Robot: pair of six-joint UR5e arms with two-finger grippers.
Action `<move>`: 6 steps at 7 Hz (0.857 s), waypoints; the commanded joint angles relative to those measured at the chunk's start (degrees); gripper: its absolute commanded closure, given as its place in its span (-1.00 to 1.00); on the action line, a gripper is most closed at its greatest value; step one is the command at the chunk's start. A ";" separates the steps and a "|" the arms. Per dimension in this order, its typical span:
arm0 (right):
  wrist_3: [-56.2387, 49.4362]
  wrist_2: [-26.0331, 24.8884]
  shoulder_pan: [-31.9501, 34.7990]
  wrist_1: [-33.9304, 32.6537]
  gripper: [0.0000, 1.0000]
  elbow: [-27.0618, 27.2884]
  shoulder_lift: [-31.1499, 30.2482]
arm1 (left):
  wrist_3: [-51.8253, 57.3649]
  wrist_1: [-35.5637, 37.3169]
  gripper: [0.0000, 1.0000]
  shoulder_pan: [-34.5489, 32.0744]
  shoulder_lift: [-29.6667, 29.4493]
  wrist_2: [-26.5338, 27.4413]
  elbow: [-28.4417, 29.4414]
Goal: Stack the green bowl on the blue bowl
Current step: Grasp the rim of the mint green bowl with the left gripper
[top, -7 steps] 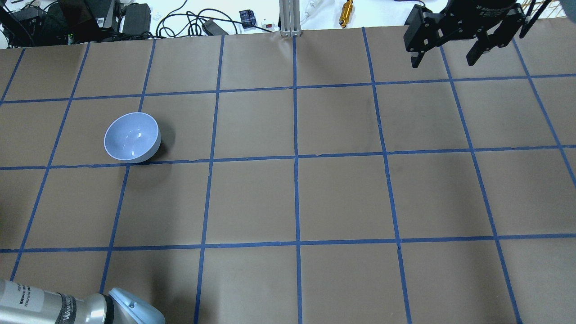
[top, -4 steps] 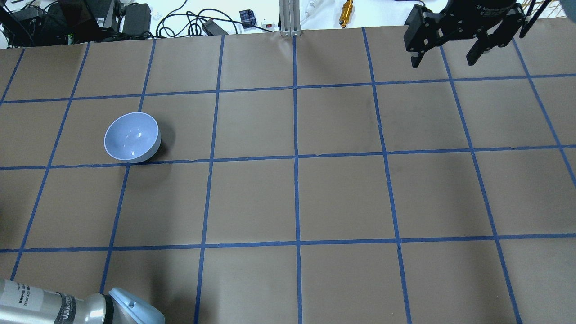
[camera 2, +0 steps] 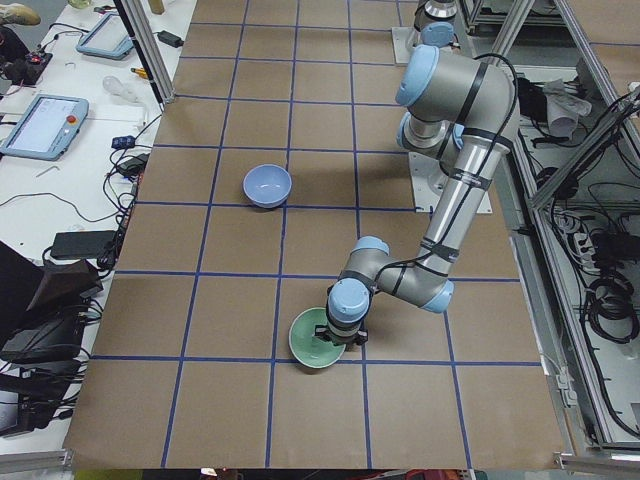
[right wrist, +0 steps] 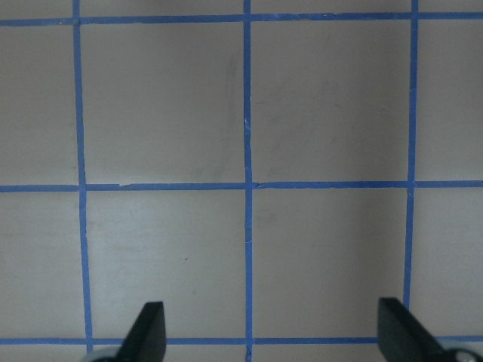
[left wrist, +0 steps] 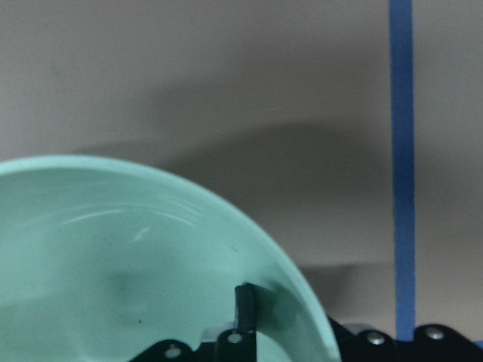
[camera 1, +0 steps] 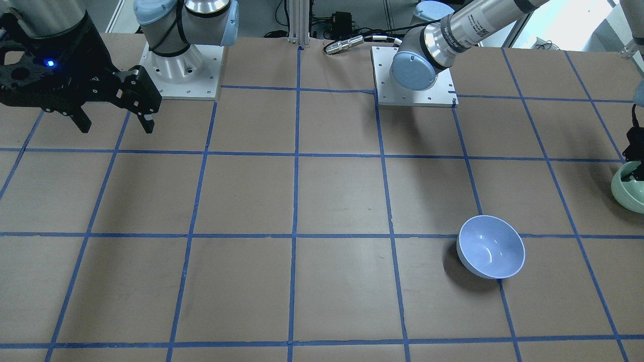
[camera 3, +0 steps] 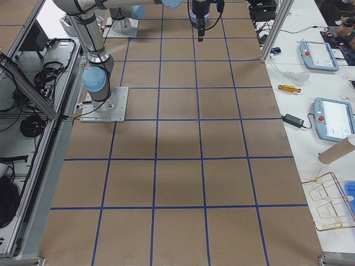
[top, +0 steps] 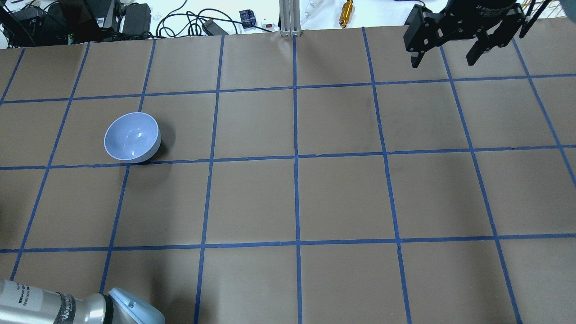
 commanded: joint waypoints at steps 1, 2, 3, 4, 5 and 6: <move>0.00 -0.02 0.00 0.00 -1.00 0.00 -0.08 | -0.41 -0.07 1.00 0.00 0.45 0.23 0.71; 0.00 -0.02 0.00 0.00 -1.00 0.00 0.00 | -0.49 -0.33 1.00 -0.08 1.93 0.49 0.89; 0.00 -0.02 0.00 0.00 -1.00 0.00 -0.08 | -1.19 -1.98 1.00 -0.17 4.03 0.23 1.76; 0.00 -0.02 0.00 0.00 -1.00 0.00 0.00 | -4.68 -7.92 1.00 -0.78 6.49 0.14 3.25; 0.00 -0.02 0.00 0.00 -1.00 0.00 0.00 | -8.02 -12.94 1.00 -2.09 8.86 0.23 5.17; 0.00 -0.02 0.00 0.00 -1.00 0.00 -0.08 | -9.53 -16.90 1.00 -4.63 11.15 0.14 6.50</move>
